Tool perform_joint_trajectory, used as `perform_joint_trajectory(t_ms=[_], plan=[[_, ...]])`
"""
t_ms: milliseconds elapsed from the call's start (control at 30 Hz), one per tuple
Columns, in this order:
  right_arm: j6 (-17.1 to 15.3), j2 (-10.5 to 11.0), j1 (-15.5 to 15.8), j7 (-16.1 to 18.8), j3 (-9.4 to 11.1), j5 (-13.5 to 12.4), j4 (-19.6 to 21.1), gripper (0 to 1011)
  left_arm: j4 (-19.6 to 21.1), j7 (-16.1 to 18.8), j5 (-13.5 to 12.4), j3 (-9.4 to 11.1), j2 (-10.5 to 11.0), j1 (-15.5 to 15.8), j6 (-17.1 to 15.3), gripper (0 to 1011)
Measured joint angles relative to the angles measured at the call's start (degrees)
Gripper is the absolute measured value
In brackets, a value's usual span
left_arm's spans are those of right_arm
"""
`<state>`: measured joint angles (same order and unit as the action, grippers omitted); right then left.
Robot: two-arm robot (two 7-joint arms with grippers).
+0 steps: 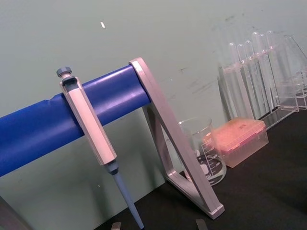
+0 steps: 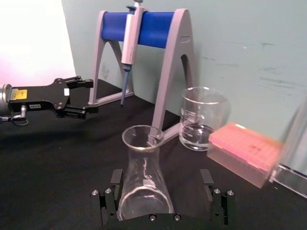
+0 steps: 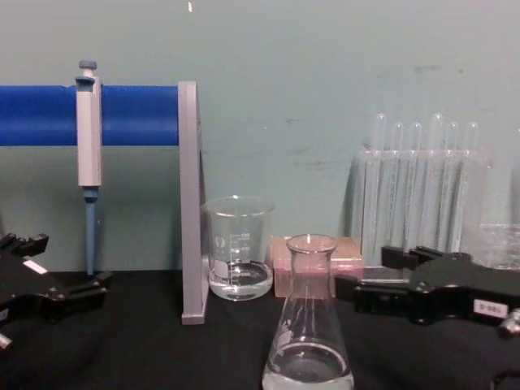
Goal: Grasp the erlenmeyer flask with one hand, shake it three times, then place it back.
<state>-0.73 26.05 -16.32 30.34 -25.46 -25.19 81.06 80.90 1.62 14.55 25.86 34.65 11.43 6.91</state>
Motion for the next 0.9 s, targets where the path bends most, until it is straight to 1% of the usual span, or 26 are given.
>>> perform_joint_trajectory(t_ms=[100,333,900], plan=[[0.41,-0.97,-1.07,0.53,-0.87,0.6,-1.15,1003,0.0,0.0,0.0,0.0,0.0,0.0,0.0,1001],[1.07,-2.55,-2.55,0.67,-2.0,1.78,-3.0,1003,0.0,0.0,0.0,0.0,0.0,0.0,0.0,1001],[3.27,-6.47,-6.22,0.86,-3.71,4.52,-8.69,1003,0.0,0.0,0.0,0.0,0.0,0.0,0.0,1001]])
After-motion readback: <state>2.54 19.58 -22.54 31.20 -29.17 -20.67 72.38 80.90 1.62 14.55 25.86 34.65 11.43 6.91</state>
